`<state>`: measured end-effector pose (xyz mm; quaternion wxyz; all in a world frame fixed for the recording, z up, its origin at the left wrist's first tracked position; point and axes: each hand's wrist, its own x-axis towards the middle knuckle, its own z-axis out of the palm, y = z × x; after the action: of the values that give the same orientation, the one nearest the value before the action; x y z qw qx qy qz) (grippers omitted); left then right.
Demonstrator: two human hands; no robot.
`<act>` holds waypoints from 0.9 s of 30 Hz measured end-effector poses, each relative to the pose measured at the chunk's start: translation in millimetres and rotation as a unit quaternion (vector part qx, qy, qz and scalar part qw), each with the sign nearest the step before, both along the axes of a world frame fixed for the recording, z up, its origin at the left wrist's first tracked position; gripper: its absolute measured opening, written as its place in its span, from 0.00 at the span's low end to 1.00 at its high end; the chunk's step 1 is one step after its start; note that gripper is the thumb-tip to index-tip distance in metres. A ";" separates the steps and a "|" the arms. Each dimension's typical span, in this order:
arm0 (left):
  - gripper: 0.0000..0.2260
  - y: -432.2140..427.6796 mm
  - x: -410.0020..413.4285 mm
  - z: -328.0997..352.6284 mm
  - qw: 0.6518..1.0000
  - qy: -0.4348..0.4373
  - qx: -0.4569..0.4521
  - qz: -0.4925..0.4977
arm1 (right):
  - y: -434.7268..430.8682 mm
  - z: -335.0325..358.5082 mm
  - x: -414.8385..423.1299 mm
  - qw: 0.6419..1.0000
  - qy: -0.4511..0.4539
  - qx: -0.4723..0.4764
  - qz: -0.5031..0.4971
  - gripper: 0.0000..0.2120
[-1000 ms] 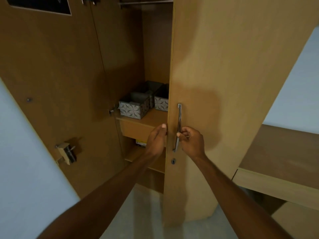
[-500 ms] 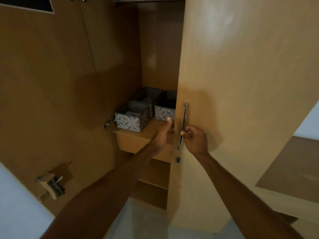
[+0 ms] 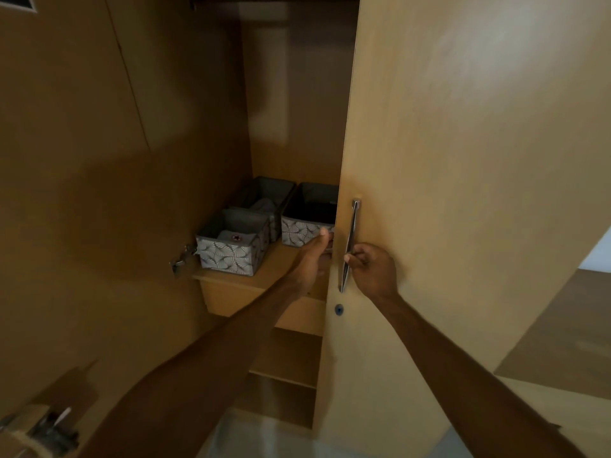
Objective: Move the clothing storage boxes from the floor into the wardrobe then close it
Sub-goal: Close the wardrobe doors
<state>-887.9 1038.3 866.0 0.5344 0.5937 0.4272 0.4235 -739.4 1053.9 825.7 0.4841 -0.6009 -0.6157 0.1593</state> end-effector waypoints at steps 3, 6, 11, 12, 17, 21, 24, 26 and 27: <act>0.20 2.5 -1.5 7.2 1.000 0.007 -0.004 -0.015 | 4.3 0.6 -1.4 1.000 -0.015 -0.008 -0.013 0.06; 0.26 2.8 -4.3 13.1 0.999 0.018 -0.015 -0.024 | 5.3 3.9 -2.2 1.000 -0.023 -0.005 -0.019 0.05; 0.20 -6.0 -11.6 19.7 0.999 0.012 -0.007 -0.029 | -5.7 6.7 -5.6 0.999 -0.026 0.003 -0.019 0.05; 0.17 -10.4 -14.7 18.6 1.000 0.005 0.002 -0.016 | -11.2 5.9 -8.5 1.000 -0.017 0.001 -0.022 0.06; 0.12 -38.8 -55.8 -24.1 0.995 -0.058 0.028 0.073 | -50.5 -4.3 -33.3 0.998 0.061 -0.020 -0.011 0.12; 0.11 -83.2 -115.9 -71.6 0.984 -0.082 0.012 0.160 | -78.6 -26.2 -72.6 0.993 0.079 -0.080 0.040 0.16; 0.10 -125.4 -169.6 -93.9 0.961 -0.088 0.020 0.262 | -91.5 -41.9 -116.6 0.985 0.062 -0.123 0.108 0.15; 0.09 -165.0 -207.9 -106.3 0.941 -0.061 0.026 0.332 | -103.5 -48.0 -154.3 0.973 0.061 -0.146 0.169 0.14; 0.09 -184.0 -225.6 -113.0 0.930 -0.043 0.030 0.365 | -111.0 -48.3 -172.9 0.964 0.070 -0.158 0.203 0.14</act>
<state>-1113.5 854.3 752.9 0.3428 0.3938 0.5783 0.6269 -912.3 942.9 777.5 0.3825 -0.5192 -0.6563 0.3917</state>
